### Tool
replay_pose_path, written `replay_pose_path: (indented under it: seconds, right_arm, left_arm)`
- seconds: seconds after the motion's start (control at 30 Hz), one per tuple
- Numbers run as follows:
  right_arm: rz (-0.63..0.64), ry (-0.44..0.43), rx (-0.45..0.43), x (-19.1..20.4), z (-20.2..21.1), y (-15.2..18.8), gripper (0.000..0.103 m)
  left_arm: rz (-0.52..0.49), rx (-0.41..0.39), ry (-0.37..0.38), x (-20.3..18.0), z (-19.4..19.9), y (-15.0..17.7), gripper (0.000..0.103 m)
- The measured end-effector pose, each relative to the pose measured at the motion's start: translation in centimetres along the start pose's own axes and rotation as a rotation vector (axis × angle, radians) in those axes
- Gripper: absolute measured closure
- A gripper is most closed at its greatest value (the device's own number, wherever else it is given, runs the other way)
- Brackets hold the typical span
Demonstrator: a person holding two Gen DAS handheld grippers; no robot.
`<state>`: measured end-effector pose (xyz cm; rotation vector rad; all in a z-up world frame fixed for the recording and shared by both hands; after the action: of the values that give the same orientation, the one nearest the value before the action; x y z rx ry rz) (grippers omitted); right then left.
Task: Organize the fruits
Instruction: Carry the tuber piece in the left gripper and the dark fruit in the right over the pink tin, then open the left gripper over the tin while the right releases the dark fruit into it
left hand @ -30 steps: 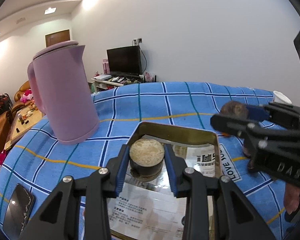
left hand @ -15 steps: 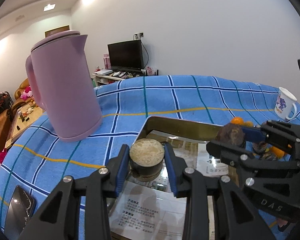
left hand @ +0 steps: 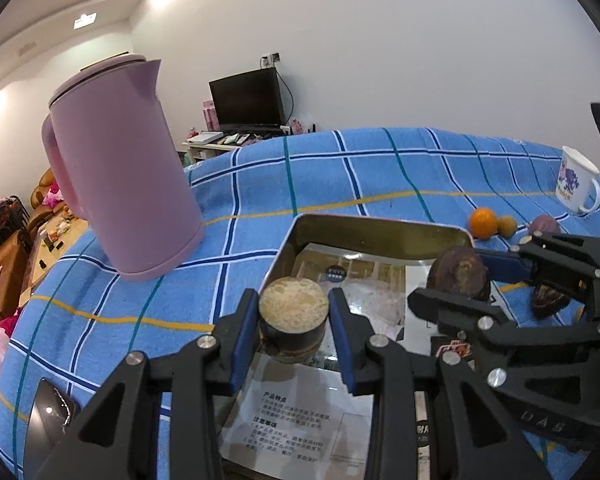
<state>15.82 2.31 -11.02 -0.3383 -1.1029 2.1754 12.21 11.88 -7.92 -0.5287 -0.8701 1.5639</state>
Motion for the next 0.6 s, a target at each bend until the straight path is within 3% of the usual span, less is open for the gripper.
replay_pose_path:
  seconds: [0.47,0.6]
  right_arm:
    - [0.021,-0.006,0.027,0.50,-0.63,0.73,0.061]
    - [0.017,-0.011,0.019,0.42,-0.45,0.71,0.057]
  left_arm:
    - [-0.015,0.015,-0.023,-0.20,-0.43,0.45,0.065]
    - [-0.017,0.012,-0.026,-0.16,-0.31,0.38,0.065]
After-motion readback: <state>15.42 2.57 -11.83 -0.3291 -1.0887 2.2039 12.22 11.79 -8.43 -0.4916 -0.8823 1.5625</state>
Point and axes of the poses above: each gripper's, at about its wrist camera, not at the fingertips, and z roughly against the way its jaws point, x to its left, y to its underside, the point moved 5 cm from there along -z, roughly the way its jaws point, and after that the axes turned 2 degrees about -y, right-handed, at the moved point
